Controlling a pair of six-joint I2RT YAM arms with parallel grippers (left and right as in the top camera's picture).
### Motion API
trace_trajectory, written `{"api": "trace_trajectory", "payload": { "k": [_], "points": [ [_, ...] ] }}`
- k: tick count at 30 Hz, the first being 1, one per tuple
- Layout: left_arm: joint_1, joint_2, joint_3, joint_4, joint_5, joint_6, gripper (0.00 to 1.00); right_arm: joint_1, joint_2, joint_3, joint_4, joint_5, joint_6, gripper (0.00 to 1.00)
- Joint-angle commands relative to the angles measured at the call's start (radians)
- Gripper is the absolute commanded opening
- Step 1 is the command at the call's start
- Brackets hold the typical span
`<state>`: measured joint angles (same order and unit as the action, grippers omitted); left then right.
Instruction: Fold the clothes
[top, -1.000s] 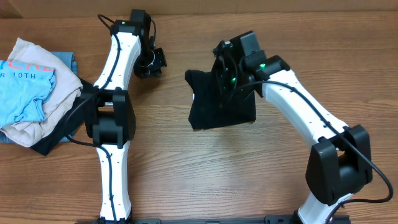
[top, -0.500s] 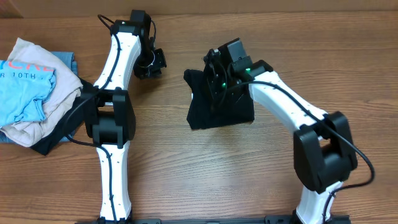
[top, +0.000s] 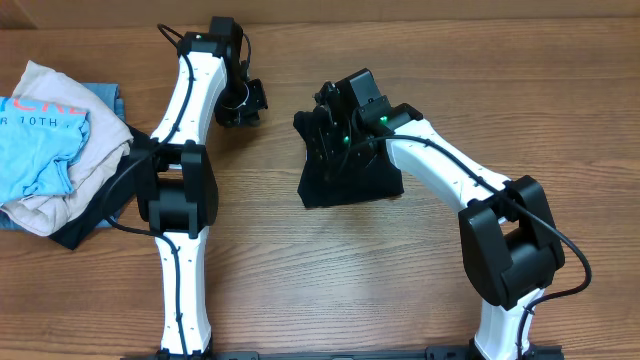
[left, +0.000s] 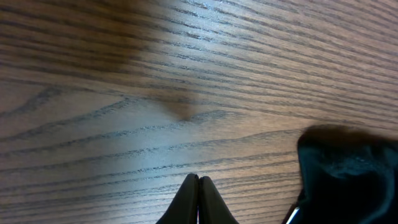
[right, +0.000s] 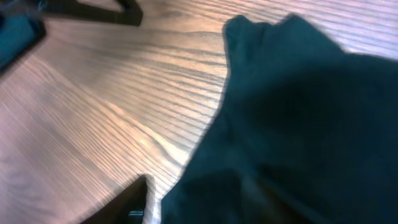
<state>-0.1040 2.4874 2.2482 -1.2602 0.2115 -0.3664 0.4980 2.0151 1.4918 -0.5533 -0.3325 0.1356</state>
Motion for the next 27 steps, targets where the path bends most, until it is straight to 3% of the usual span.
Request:
{"api": "trace_trajectory", "payload": {
  "k": [1,4,8,12,18,22,27],
  "points": [
    [-0.002,-0.007,-0.004,-0.007,-0.007,0.023,0.04,-0.005,-0.003,0.013,0.028,-0.238,0.002,0.71],
    [-0.002,-0.007,-0.003,-0.005,0.095,0.104,0.04,-0.063,-0.011,0.056,0.007,-0.388,-0.02,0.72],
    [0.0,-0.01,0.024,0.023,0.316,0.225,0.04,-0.166,-0.06,0.069,-0.051,-0.388,-0.021,0.67],
    [-0.005,-0.01,0.033,0.089,0.479,0.233,0.06,-0.276,-0.089,0.069,-0.193,-0.328,-0.06,0.65],
    [-0.023,-0.01,0.033,0.12,0.583,0.328,0.29,-0.406,-0.089,0.069,-0.405,-0.055,-0.141,0.69],
    [-0.084,-0.008,0.029,0.145,0.511,0.37,0.64,-0.46,-0.089,0.069,-0.463,0.094,-0.14,0.75],
    [-0.154,-0.008,0.029,0.216,0.463,0.37,0.66,-0.507,-0.089,0.067,-0.488,0.134,-0.14,0.75]
  ]
}}
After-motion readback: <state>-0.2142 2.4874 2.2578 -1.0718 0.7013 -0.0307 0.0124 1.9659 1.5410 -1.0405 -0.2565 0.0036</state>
